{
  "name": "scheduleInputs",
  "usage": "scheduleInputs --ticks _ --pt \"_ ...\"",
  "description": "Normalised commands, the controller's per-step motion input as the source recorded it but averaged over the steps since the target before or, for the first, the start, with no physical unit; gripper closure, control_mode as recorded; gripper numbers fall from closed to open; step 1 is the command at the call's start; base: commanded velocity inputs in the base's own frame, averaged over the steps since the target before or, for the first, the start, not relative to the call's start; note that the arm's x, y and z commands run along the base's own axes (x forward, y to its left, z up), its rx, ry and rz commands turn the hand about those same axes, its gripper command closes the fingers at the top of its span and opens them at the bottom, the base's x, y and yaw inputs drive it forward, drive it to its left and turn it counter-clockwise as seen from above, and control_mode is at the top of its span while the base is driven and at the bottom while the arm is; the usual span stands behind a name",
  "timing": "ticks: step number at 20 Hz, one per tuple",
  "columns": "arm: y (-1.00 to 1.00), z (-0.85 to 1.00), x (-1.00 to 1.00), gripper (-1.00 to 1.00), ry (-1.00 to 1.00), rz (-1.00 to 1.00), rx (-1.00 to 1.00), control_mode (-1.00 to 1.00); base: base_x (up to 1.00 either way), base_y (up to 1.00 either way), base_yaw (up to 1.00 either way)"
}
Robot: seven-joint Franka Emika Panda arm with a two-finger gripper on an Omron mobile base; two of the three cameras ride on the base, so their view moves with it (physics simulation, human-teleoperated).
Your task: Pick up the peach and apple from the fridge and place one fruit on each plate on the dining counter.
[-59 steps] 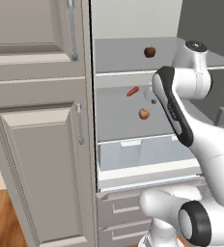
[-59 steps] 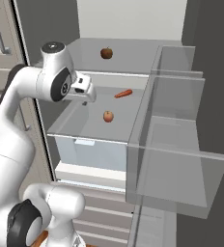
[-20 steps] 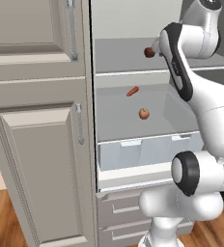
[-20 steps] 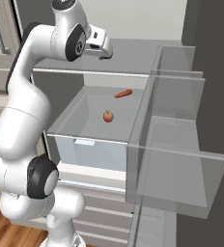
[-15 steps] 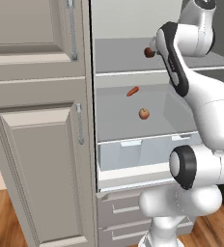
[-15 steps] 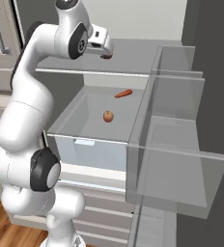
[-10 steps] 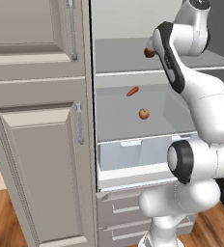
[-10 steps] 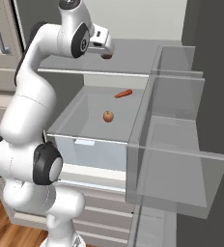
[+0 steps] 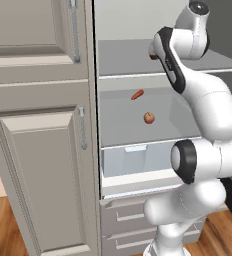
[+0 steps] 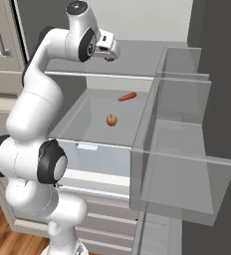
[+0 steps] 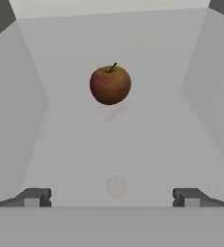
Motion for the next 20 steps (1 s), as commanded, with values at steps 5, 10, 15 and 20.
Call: scheduleInputs --ticks 5,10,15,20 --pt "0.0 -0.08 0.31 -1.0 0.0 0.0 0.0 -1.0 0.0 0.0 0.0" --pt "0.0 0.0 0.32 -1.0 0.0 0.0 0.0 -1.0 0.0 0.0 0.0" --pt "0.0 -0.01 0.44 -1.0 0.0 0.0 0.0 -1.0 0.0 0.0 0.0" --pt "0.0 -0.02 0.44 -1.0 0.0 0.0 0.0 -1.0 0.0 0.0 0.0"
